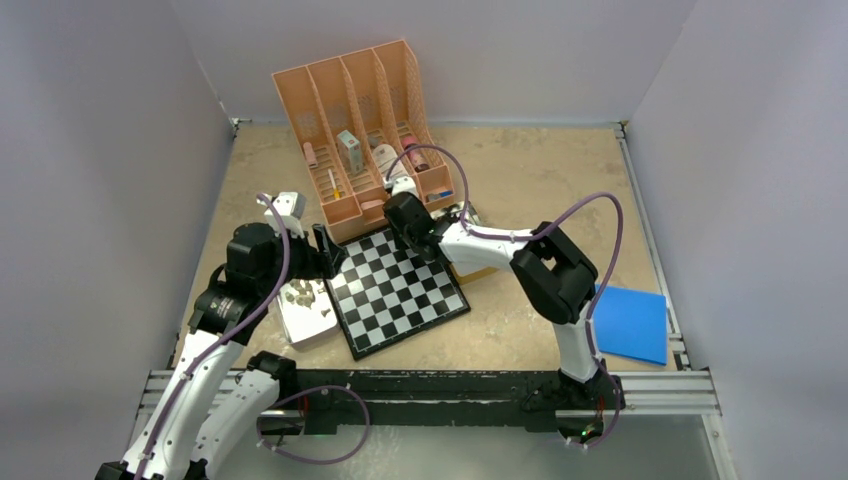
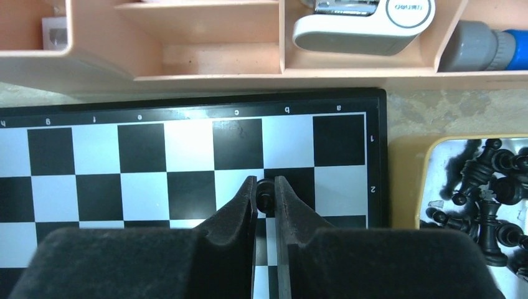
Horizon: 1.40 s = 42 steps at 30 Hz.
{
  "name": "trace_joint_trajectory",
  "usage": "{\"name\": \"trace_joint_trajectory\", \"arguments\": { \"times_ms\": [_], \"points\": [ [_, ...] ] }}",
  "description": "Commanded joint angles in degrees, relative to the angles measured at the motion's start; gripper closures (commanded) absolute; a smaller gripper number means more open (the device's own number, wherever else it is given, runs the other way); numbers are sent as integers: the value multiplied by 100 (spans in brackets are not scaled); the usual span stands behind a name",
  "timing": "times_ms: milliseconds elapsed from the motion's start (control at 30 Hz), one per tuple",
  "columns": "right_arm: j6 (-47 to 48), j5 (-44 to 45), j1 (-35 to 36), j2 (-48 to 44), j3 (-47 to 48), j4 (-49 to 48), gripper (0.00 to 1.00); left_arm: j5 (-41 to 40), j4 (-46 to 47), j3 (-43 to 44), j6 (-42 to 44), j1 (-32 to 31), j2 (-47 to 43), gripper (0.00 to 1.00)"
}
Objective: Set up the chess pieces on the board
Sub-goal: Place the chess piece on the chessboard.
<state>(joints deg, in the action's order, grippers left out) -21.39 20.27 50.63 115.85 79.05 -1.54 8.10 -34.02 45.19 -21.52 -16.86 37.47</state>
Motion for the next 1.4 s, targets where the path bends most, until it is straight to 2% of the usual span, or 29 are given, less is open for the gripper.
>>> {"name": "trace_joint_trajectory", "arguments": {
  "times_ms": [0,567,1367],
  "points": [
    [-78,314,34,-158,430,8,87,-28,139,5,-37,43,-17,31],
    [-126,381,32,486,1094,37,85,-11,141,-1,-28,43,-65,31],
    [-92,39,39,575,1113,67,81,-15,141,-1,-28,43,-101,31]
  ]
}}
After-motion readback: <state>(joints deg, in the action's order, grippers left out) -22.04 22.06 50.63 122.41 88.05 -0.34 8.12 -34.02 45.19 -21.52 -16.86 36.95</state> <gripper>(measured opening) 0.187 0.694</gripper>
